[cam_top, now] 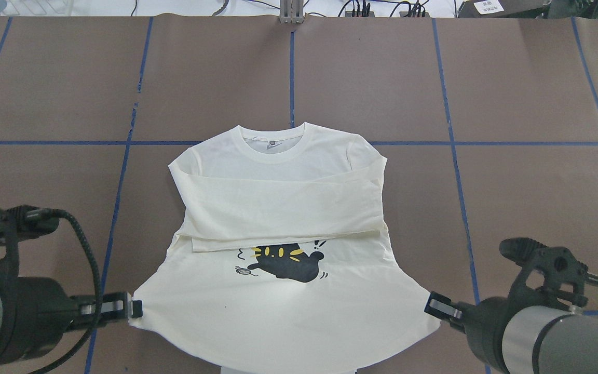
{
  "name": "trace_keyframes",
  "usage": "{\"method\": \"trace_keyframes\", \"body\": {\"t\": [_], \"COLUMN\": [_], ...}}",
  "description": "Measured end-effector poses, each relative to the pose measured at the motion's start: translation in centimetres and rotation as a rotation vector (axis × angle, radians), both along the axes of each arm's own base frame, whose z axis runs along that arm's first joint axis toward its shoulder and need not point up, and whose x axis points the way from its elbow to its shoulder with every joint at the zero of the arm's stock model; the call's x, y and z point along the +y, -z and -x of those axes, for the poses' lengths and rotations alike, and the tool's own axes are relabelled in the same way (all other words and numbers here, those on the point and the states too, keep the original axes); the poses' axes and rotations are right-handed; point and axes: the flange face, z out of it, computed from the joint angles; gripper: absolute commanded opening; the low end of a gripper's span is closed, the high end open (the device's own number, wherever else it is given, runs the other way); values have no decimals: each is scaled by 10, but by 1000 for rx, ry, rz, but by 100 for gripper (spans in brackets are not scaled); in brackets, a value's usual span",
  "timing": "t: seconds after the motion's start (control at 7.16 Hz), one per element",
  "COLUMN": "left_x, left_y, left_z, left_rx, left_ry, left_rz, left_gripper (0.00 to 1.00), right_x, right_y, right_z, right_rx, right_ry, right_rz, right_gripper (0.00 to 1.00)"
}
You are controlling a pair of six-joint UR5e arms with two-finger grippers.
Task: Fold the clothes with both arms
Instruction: 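Lift the hem with both grippers and fold it toward the collar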
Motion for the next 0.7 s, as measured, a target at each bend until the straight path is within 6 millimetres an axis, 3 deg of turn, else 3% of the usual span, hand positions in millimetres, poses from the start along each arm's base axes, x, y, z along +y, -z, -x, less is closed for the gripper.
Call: {"method": "trace_keyframes", "body": {"t": [0.14,0.28,0.56,0.7], "left_x": [-33,-76,-148,-173], "left_y": [-1,-4,-23,-35], "left_z": [-14,-29,-31,-36], "left_rx": [-38,-95,-214,-257], "left_ry": [42,89,152,167], "left_rz": [-58,-109,-176,-185], "left_gripper": [0,0,0,0], "right_x": [-40,-96,-186,-219], "right_y": [11,15,1,-11], "right_z": [15,27,31,44], "right_rx": [8,41,123,136], "right_ry": [-26,-48,-89,-108], "right_rz": [-11,0,-4,-10], "right_gripper": [0,0,0,0]}}
